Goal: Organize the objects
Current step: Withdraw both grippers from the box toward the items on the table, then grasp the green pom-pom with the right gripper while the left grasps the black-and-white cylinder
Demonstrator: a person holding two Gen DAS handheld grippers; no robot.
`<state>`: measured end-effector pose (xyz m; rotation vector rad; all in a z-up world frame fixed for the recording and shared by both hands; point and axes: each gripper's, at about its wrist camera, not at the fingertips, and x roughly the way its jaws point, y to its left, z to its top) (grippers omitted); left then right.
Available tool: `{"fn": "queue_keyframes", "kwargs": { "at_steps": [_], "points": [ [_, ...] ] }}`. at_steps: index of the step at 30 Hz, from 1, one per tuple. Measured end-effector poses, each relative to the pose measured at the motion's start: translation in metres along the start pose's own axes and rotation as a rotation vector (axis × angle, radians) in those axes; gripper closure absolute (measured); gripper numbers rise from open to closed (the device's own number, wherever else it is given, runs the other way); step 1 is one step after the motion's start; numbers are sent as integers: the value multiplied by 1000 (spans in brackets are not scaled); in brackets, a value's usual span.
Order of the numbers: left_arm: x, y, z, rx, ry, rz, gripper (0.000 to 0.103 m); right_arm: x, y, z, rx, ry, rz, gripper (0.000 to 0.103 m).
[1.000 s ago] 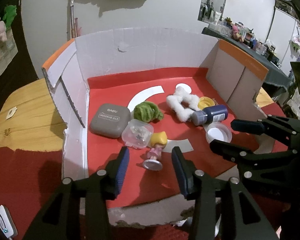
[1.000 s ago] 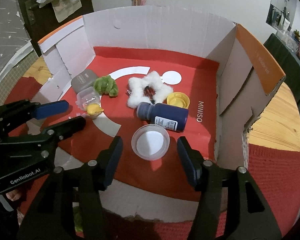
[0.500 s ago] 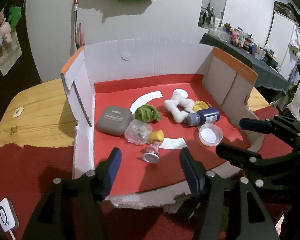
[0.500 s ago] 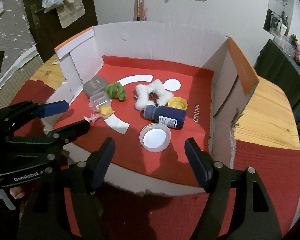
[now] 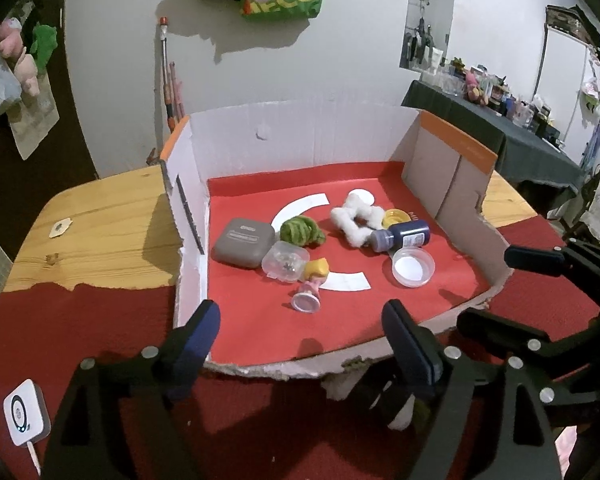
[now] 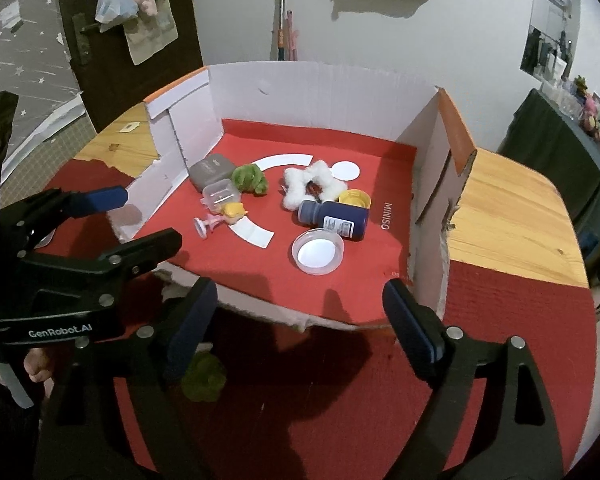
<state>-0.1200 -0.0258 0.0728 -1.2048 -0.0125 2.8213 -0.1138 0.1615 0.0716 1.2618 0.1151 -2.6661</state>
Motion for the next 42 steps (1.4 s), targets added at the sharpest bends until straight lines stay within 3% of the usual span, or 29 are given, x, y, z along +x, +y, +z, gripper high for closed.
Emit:
{"fn": "queue_keyframes", "kwargs": {
  "at_steps": [16,29,42],
  "points": [
    [-28,-3,-18,2,-34,30,4,-23,18,-26,-32,-15,-3,13],
    [-37,-3,-40,-13,-27,33,1,-27,30,-49,-48,-1,-5,9],
    [-24,-2,-63,-25,27,16,1,0,39,-70,-55,61,8,9]
  ]
}}
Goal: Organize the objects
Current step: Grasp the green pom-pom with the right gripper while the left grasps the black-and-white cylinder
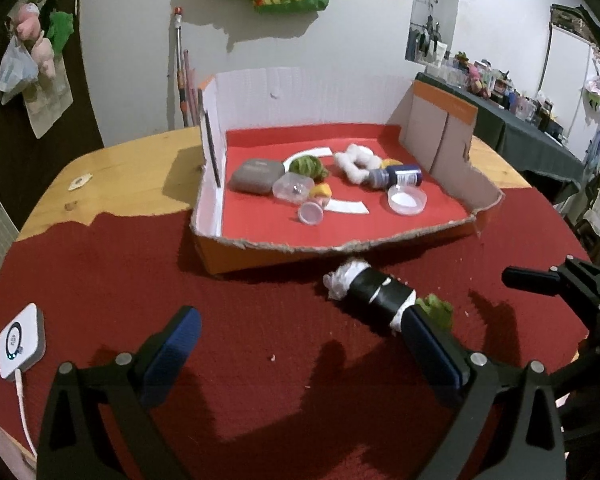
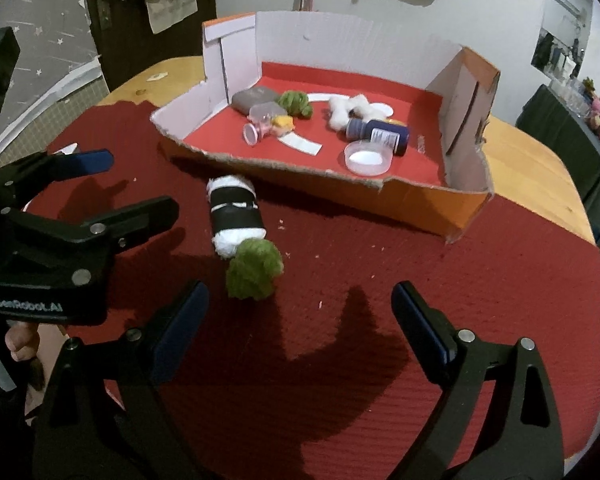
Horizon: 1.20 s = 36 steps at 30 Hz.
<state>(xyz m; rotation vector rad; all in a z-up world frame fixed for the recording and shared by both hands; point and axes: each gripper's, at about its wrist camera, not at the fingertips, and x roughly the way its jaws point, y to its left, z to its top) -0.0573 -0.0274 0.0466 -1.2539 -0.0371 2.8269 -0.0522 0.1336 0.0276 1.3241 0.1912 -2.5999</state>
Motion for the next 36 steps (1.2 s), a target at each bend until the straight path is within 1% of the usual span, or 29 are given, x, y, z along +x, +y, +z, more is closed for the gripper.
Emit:
{"fn": "queue_keyframes", "kwargs": {
  "at_steps": [10,17,24,27,30,32,36],
  "points": [
    [10,-8,-1,22,22,-19,1,21,0,-3,-1,34,11,9],
    [19,-13,0,26,37,-38,1,26,-22,-1,51,27,-16,9],
    [23,-13,3,24,40,-49,1,30,-37,2,68,23,-55,9],
    [24,-12,3,28,44,-53,1,31,-49,3,99,20,-67,9],
    [27,-13,2,40,50,-65,1,31,-55,5,118,20,-36,9],
    [29,-15,1,54,53,-74,1,31,-54,6,115,18,-9,9],
    [31,-20,-4,89,62,-89,1,33,-48,11,93,23,19,10]
  ]
}}
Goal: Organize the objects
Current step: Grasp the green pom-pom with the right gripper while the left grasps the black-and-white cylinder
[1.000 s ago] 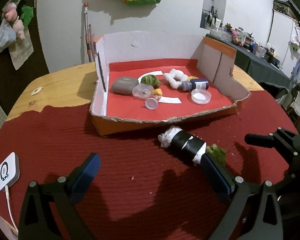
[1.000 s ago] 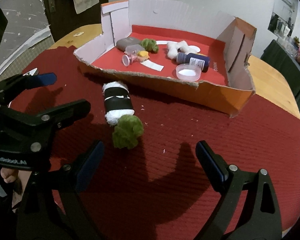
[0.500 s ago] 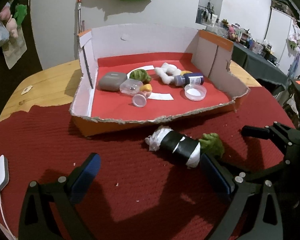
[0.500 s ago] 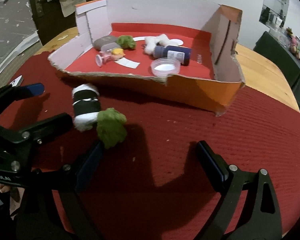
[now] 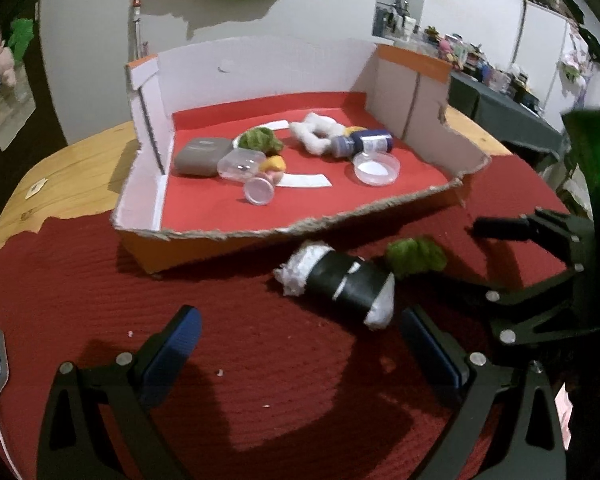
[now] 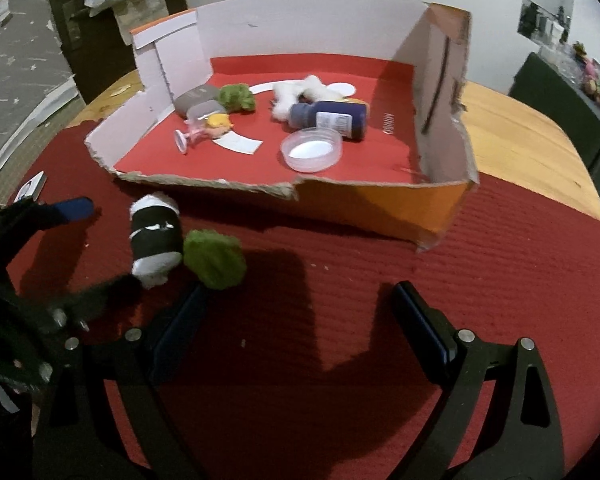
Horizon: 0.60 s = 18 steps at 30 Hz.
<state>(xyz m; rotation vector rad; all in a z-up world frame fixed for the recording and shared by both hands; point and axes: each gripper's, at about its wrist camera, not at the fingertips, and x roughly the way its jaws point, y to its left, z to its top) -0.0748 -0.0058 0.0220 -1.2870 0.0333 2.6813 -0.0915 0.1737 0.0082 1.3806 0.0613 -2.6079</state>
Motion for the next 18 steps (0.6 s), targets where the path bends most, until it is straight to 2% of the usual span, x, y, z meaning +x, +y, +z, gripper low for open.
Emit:
{"fn": "queue_keyframes", "kwargs": {
  "at_steps": [4,10,18],
  "points": [
    [4,-1,-1,8,7,-3,3,3,5,5,-11,1,26,24],
    [7,0,2,17,13,-8,7,5,10,11,-25,1,77,40],
    [12,-3,5,40,18,-19,7,8,16,17,-26,1,120,50]
  ]
}}
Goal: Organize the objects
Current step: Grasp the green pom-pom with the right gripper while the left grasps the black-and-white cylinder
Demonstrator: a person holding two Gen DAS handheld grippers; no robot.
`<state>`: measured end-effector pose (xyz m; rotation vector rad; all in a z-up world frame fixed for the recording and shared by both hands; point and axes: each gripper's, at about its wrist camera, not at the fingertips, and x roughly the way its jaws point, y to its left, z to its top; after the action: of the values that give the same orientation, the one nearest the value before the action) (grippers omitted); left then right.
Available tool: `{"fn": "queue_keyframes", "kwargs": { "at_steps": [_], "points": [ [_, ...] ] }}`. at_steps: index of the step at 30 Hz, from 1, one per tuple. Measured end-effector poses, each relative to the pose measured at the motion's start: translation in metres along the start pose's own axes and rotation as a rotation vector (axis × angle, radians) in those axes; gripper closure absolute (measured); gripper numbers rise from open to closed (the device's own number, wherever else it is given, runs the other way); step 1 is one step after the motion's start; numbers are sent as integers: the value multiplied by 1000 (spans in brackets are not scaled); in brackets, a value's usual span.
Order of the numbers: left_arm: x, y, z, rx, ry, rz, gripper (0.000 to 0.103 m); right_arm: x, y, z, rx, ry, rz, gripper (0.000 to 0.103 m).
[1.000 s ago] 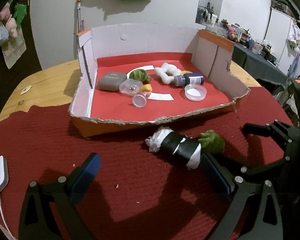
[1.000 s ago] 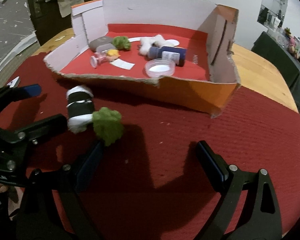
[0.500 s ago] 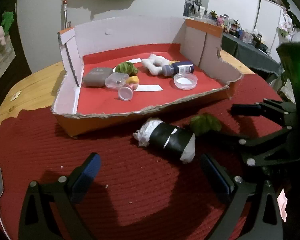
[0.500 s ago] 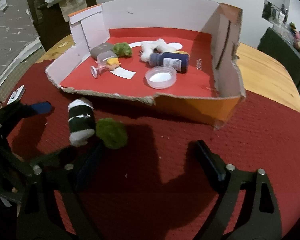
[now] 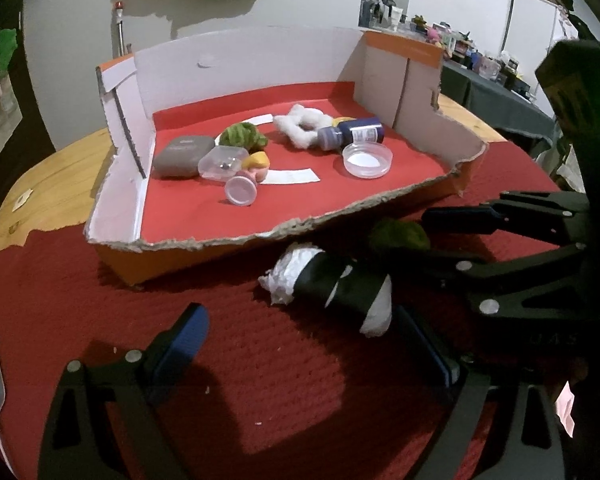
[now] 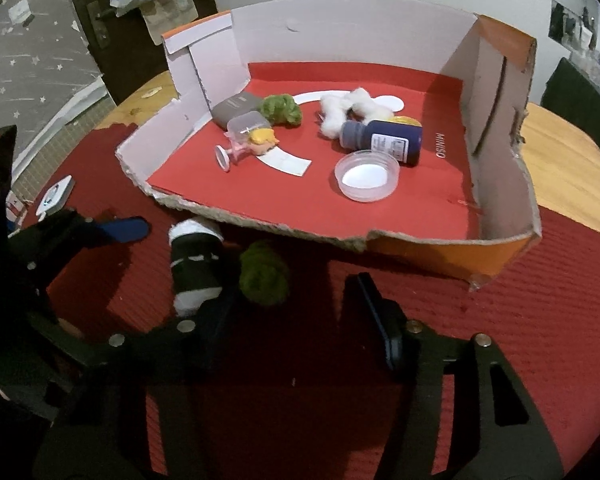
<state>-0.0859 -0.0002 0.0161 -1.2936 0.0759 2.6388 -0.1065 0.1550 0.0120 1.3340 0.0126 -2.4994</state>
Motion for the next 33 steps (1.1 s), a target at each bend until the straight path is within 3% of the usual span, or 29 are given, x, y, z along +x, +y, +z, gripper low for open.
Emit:
{"fn": "queue_keyframes", "kwargs": {
  "at_steps": [11,13,18,33],
  "points": [
    [4,-1,5,8,9,-11,23,6,2,7,19,2,42,61],
    [3,-3,5,15,8,-19,30,8,2,8,22,2,46,70],
    [2,-5,5,25,5,-36,42,8,1,8,36,3,61,78],
    [-4,-5,1,5,2,-40,60,-2,2,0,40,-9,47,79]
  ]
}}
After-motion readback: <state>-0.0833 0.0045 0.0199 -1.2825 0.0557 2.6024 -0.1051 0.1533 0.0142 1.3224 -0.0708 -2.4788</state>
